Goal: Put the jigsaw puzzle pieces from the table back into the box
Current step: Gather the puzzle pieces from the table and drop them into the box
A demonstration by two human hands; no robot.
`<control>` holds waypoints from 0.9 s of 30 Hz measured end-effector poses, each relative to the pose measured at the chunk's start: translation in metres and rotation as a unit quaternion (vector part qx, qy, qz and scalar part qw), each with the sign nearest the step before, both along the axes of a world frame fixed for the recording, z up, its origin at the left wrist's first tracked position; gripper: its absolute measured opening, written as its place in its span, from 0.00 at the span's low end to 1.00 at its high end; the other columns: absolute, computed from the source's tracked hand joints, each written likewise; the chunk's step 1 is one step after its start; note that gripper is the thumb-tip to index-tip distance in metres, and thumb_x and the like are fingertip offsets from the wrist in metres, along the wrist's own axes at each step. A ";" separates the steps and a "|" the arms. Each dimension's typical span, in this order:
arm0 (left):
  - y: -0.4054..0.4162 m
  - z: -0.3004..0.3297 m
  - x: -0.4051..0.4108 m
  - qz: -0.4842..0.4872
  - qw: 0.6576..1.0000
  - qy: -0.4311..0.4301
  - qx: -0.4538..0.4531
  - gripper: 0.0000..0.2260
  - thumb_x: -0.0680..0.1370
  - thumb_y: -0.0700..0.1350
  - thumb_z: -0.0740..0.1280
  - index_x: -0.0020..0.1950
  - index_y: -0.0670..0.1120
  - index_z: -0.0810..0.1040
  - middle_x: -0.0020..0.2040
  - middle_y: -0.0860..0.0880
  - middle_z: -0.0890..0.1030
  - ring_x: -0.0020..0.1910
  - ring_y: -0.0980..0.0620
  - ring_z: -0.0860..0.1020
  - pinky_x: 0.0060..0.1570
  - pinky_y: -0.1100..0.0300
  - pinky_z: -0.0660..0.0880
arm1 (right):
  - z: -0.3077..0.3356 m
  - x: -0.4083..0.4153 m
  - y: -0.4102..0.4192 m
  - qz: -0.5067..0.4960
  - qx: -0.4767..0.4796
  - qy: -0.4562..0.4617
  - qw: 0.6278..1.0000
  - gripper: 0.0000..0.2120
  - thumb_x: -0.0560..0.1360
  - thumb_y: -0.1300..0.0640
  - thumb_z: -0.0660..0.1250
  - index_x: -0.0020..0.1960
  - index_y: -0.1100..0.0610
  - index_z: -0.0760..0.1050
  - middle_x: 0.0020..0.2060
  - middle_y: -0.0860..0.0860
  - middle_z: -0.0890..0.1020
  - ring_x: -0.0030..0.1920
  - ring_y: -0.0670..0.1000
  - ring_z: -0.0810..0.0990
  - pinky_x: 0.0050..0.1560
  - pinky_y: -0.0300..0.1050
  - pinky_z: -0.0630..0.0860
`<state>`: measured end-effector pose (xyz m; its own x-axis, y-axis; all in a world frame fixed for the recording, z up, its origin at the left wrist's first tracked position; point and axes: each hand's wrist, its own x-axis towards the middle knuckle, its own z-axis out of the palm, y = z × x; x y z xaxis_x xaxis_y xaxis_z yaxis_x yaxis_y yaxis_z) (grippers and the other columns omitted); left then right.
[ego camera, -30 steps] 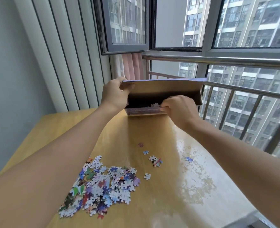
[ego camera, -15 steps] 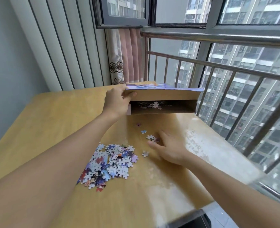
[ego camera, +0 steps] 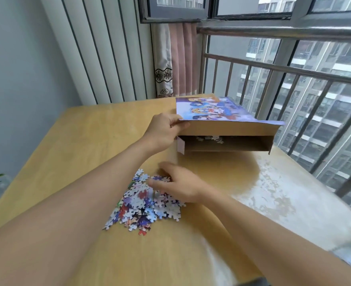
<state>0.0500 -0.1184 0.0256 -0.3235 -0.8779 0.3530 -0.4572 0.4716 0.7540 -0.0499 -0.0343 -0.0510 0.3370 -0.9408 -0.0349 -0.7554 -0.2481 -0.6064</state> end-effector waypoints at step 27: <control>0.056 -0.043 0.099 0.104 0.951 -0.289 0.039 0.23 0.75 0.65 0.68 0.63 0.52 0.79 0.61 0.52 0.80 0.57 0.51 0.77 0.55 0.53 0.75 | 0.032 0.010 0.045 -0.003 -0.043 0.252 0.967 0.56 0.57 0.23 0.73 0.76 0.48 0.59 0.66 0.52 0.70 0.66 0.57 0.68 0.62 0.57 0.73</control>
